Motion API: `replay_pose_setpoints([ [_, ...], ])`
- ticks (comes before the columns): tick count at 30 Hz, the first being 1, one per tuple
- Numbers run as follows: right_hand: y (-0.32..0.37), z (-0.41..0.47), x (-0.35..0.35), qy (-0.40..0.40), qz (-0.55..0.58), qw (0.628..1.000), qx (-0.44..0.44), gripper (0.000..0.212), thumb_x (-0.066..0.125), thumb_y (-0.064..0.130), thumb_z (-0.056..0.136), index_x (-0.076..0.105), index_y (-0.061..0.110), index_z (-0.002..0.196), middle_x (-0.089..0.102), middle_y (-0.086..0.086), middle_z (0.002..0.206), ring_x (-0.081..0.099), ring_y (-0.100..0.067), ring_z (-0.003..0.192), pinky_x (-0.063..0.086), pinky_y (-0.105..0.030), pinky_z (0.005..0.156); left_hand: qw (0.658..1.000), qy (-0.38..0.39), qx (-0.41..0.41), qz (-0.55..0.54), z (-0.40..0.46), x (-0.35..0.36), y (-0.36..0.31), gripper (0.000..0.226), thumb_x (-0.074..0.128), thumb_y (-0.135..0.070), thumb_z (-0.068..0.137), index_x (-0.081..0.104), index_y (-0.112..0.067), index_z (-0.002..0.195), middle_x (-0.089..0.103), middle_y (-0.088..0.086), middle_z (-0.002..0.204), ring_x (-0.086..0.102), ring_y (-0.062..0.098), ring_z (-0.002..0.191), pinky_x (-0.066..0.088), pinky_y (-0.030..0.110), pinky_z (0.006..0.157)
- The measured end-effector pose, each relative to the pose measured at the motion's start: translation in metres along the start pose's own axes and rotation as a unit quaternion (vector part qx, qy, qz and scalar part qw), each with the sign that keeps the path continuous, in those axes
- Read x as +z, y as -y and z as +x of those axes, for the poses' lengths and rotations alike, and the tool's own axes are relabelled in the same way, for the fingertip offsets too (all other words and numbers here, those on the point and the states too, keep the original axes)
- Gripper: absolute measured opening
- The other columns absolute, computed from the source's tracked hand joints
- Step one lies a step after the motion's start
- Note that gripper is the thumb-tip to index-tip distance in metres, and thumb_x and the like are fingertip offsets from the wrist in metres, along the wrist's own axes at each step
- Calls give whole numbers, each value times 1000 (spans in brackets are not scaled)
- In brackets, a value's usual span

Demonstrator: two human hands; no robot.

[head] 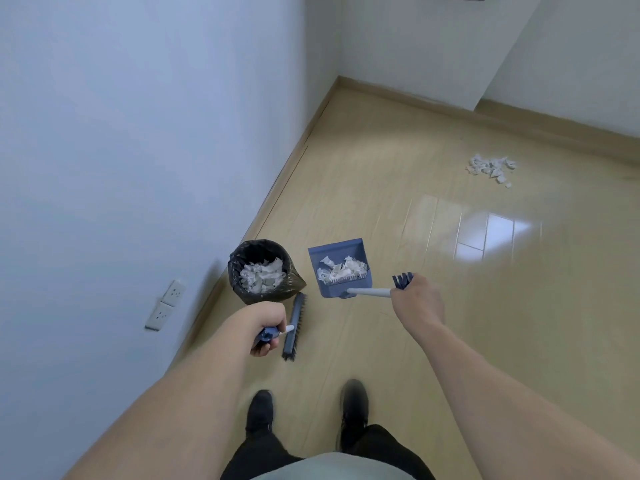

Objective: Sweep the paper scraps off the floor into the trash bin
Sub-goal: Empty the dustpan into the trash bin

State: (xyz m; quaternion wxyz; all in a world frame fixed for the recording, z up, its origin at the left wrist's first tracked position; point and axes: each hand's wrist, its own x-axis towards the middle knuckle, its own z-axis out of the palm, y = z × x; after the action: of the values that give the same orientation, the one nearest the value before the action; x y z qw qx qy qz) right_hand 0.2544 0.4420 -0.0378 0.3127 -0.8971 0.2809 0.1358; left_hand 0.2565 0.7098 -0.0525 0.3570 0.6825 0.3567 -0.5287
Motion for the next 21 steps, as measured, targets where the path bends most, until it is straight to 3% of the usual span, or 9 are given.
replay_pose_setpoints([
  [4, 16, -32, 19, -6, -20, 1000, -19, 10, 51, 16, 86, 48, 17, 76, 51, 2, 70, 48, -23, 62, 34, -27, 52, 996, 21, 0, -87, 2, -41, 26, 24, 45, -9, 82, 51, 1, 103, 50, 10, 62, 45, 15, 46, 42, 22, 47],
  [7, 32, -53, 32, -23, -42, 998, -50, 10, 50, 20, 88, 49, 19, 78, 52, 3, 70, 50, -26, 64, 40, -29, 55, 993, 25, 5, -117, 6, -75, 48, 25, 44, -6, 83, 51, 5, 104, 48, 10, 59, 45, 16, 48, 44, 24, 50],
  [13, 46, -87, 45, -30, -67, 992, -101, 3, 52, 27, 90, 53, 26, 87, 57, 3, 72, 57, -27, 68, 47, -32, 59, 998, 22, 22, -50, 11, -113, 73, 35, 44, -7, 84, 54, 10, 113, 54, 16, 74, 53, 21, 55, 53, 30, 54],
  [18, 61, -96, 42, -17, -83, 984, -157, 3, 55, 24, 91, 54, 26, 93, 62, 0, 81, 59, -30, 74, 50, -34, 66, 999, -19, 45, -6, 12, -126, 76, 46, 45, -5, 85, 40, 6, 129, 52, 16, 90, 60, 25, 61, 58, 36, 56],
  [21, 76, -99, 41, -6, -140, 967, -215, 5, 55, 22, 92, 55, 22, 97, 63, -3, 83, 56, -30, 71, 45, -31, 60, 997, -46, 58, 17, 6, -133, 73, 47, 45, -4, 88, 35, 3, 133, 53, 18, 101, 62, 27, 59, 60, 37, 54],
])
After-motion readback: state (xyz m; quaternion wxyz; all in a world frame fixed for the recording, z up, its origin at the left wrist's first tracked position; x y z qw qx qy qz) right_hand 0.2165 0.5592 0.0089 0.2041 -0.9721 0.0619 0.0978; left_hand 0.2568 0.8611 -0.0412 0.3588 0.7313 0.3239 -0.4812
